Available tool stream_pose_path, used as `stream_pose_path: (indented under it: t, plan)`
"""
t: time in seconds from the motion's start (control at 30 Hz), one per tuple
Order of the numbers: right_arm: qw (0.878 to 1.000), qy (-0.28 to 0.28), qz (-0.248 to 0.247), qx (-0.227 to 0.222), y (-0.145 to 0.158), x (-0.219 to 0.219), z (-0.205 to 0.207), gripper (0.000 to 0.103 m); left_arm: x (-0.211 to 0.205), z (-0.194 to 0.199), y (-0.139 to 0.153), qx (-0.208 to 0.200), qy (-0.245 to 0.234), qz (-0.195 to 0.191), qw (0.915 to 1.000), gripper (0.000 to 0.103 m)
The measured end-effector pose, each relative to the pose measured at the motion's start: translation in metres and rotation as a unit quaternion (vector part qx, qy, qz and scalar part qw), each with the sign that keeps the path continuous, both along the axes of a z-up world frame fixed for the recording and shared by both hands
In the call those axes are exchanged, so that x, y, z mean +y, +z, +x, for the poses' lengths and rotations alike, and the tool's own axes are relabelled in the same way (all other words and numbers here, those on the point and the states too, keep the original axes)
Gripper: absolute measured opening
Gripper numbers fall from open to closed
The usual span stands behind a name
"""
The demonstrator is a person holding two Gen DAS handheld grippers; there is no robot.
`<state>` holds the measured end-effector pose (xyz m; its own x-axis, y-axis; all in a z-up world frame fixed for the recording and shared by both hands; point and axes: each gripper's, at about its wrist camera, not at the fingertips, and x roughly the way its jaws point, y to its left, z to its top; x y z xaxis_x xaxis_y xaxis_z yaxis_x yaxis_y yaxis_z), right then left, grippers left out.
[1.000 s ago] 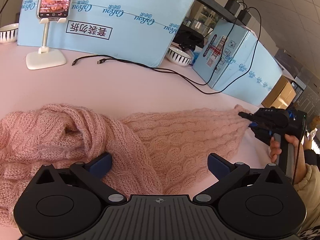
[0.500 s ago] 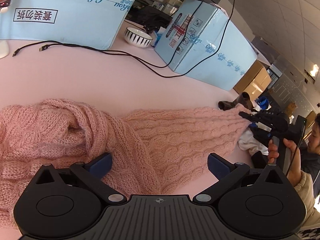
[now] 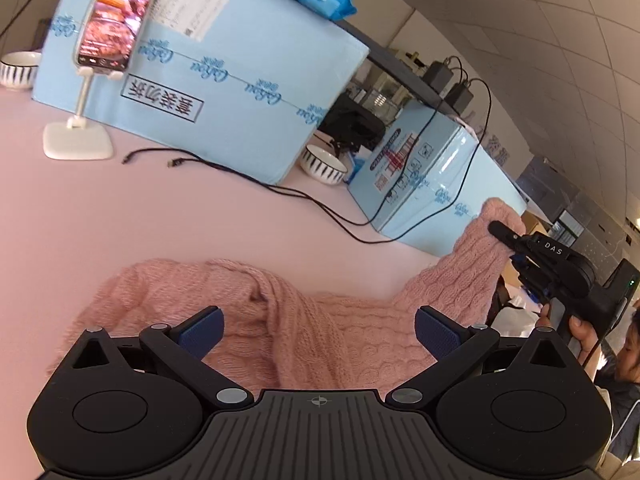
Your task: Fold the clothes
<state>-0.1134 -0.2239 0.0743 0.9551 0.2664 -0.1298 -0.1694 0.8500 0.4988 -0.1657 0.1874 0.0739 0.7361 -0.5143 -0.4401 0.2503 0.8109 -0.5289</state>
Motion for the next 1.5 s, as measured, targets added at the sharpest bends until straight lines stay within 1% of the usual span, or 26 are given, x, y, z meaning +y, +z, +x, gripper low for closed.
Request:
stream_pose_path:
  t: [0.13, 0.17, 0.27, 0.4, 0.5, 0.6, 0.63, 0.7, 0.73, 0.77, 0.8, 0.83, 0.87, 0.9, 0.97, 1.07, 1.13, 1.17, 1.23, 1.3, 1.37, 1.4, 1.47, 1.5]
  plan:
    - [0.996, 0.092, -0.012, 0.003, 0.003, 0.068, 0.009, 0.015, 0.037, -0.018, 0.005, -0.009, 0.048, -0.014, 0.9987, 0.103]
    - [0.994, 0.106, -0.016, 0.005, 0.003, 0.082, 0.009, 0.015, 0.046, -0.023, 0.005, -0.01, 0.059, -0.017, 0.9981, 0.103]
    - [0.984, 0.173, -0.04, 0.018, -0.009, 0.14, -0.001, 0.015, 0.07, -0.039, 0.002, -0.013, 0.089, -0.022, 0.9957, 0.103]
    - [0.971, 0.22, -0.08, 0.048, -0.026, 0.193, -0.009, 0.015, 0.097, -0.055, -0.006, -0.011, 0.106, -0.045, 0.9933, 0.103]
    - [0.963, 0.24, -0.106, 0.061, -0.041, 0.218, -0.014, 0.015, 0.111, -0.058, -0.011, -0.004, 0.116, -0.061, 0.9913, 0.103]
    - [0.959, 0.247, -0.121, 0.065, -0.049, 0.228, -0.017, 0.016, 0.12, -0.057, -0.018, 0.001, 0.119, -0.08, 0.9897, 0.103]
    - [0.956, 0.252, -0.134, 0.065, -0.048, 0.232, -0.019, 0.017, 0.121, -0.056, -0.02, 0.003, 0.117, -0.086, 0.9894, 0.103]
    - [0.949, 0.264, -0.159, 0.065, -0.048, 0.241, -0.022, 0.024, 0.121, -0.053, -0.023, 0.005, 0.111, -0.097, 0.989, 0.103]
    - [0.945, 0.273, -0.164, 0.071, -0.049, 0.244, -0.021, 0.027, 0.121, -0.052, -0.024, 0.004, 0.108, -0.104, 0.9887, 0.103]
    - [0.937, 0.296, -0.161, 0.091, -0.055, 0.247, -0.02, 0.033, 0.121, -0.052, -0.024, 0.001, 0.103, -0.114, 0.9881, 0.103]
    - [0.935, 0.308, -0.149, 0.094, -0.056, 0.246, -0.021, 0.043, 0.122, -0.053, -0.025, -0.003, 0.098, -0.125, 0.9872, 0.103]
    - [0.933, 0.32, -0.135, 0.096, -0.056, 0.245, -0.022, 0.05, 0.123, -0.053, -0.024, -0.006, 0.091, -0.14, 0.9859, 0.103]
    - [0.93, 0.331, -0.129, 0.089, -0.054, 0.244, -0.024, 0.065, 0.124, -0.053, -0.023, -0.008, 0.086, -0.151, 0.9848, 0.103]
    - [0.928, 0.342, -0.126, 0.08, -0.054, 0.241, -0.027, 0.075, 0.125, -0.052, -0.022, -0.009, 0.082, -0.157, 0.9841, 0.103]
    - [0.925, 0.355, -0.12, 0.06, -0.048, 0.237, -0.034, 0.081, 0.125, -0.051, -0.018, -0.011, 0.082, -0.156, 0.9842, 0.103]
    - [0.924, 0.367, -0.101, 0.035, -0.037, 0.226, -0.042, 0.082, 0.12, -0.052, -0.01, -0.02, 0.084, -0.141, 0.9862, 0.103]
    - [0.927, 0.368, -0.068, 0.021, -0.027, 0.204, -0.045, 0.084, 0.115, -0.051, -0.005, -0.026, 0.074, -0.14, 0.9871, 0.103]
    - [0.933, 0.357, -0.04, 0.012, -0.021, 0.181, -0.046, 0.085, 0.111, -0.05, -0.002, -0.03, 0.068, -0.139, 0.9876, 0.103]
    - [0.945, 0.327, 0.001, -0.004, -0.011, 0.143, -0.043, 0.088, 0.103, -0.046, 0.005, -0.037, 0.057, -0.131, 0.9891, 0.103]
    - [0.952, 0.302, 0.04, -0.012, -0.005, 0.104, -0.039, 0.088, 0.088, -0.039, 0.015, -0.048, 0.038, -0.123, 0.9905, 0.103]
    - [0.952, 0.296, 0.078, -0.006, -0.005, 0.07, -0.034, 0.088, 0.069, -0.027, 0.023, -0.055, 0.016, -0.116, 0.9916, 0.103]
    - [0.952, 0.29, 0.094, 0.006, -0.008, 0.057, -0.029, 0.088, 0.058, -0.02, 0.025, -0.053, 0.005, -0.111, 0.9924, 0.103]
    - [0.952, 0.28, 0.116, 0.039, -0.02, 0.042, -0.02, 0.089, 0.035, -0.002, 0.025, -0.039, -0.016, -0.094, 0.9947, 0.103]
    - [0.95, 0.279, 0.123, 0.06, -0.027, 0.038, -0.014, 0.089, 0.023, 0.009, 0.021, -0.028, -0.025, -0.086, 0.9956, 0.103]
